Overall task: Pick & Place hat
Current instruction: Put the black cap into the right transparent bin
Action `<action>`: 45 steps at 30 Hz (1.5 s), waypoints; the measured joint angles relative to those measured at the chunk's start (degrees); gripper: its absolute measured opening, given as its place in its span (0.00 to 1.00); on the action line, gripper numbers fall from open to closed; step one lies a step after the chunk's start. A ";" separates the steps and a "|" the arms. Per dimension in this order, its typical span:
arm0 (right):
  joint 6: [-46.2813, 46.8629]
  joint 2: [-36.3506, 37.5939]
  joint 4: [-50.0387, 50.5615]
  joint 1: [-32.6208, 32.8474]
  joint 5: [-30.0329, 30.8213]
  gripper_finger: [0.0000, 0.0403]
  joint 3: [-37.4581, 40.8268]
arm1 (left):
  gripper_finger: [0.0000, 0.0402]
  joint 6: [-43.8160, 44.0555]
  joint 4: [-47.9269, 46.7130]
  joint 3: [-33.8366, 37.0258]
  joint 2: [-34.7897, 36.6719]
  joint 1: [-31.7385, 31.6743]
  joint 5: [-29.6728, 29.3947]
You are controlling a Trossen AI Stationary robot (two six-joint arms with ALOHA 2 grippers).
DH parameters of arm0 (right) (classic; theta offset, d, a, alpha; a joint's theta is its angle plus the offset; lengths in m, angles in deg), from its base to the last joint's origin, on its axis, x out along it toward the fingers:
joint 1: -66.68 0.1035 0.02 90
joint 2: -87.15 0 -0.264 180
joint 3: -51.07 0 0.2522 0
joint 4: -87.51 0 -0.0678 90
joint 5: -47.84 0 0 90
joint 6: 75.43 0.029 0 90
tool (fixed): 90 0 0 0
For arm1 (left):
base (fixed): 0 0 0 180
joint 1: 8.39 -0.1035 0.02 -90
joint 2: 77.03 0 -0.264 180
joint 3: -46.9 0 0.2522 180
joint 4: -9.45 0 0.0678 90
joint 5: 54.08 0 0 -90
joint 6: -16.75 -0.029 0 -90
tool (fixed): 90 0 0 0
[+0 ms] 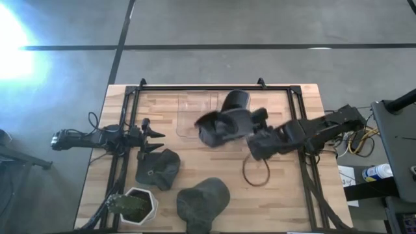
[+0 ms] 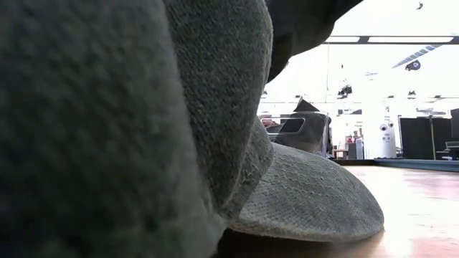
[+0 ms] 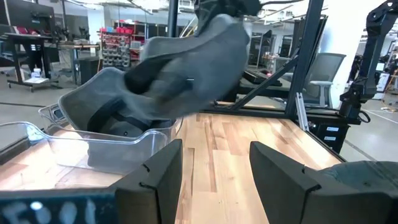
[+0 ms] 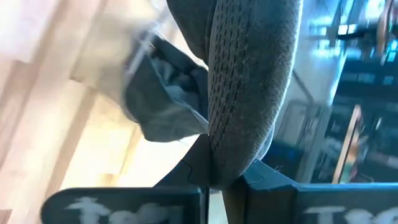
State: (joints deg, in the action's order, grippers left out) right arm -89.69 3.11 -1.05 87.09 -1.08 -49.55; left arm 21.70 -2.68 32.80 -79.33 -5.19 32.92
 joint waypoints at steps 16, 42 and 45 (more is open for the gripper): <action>15.02 -1.30 1.64 13.24 -18.00 0.05 15.87 | 0.45 0.00 0.00 0.00 0.00 -0.01 0.00; 109.21 21.13 -10.97 13.12 -42.56 0.61 31.75 | 0.45 0.00 0.00 0.00 0.00 -0.01 -0.02; 123.30 23.52 -23.84 13.22 -42.83 0.59 37.49 | 0.45 0.00 0.00 0.00 0.00 0.00 -0.02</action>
State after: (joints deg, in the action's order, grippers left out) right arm 33.61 26.63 -24.89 100.30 -43.92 -12.06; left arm 21.70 -2.68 32.80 -79.33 -5.19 32.90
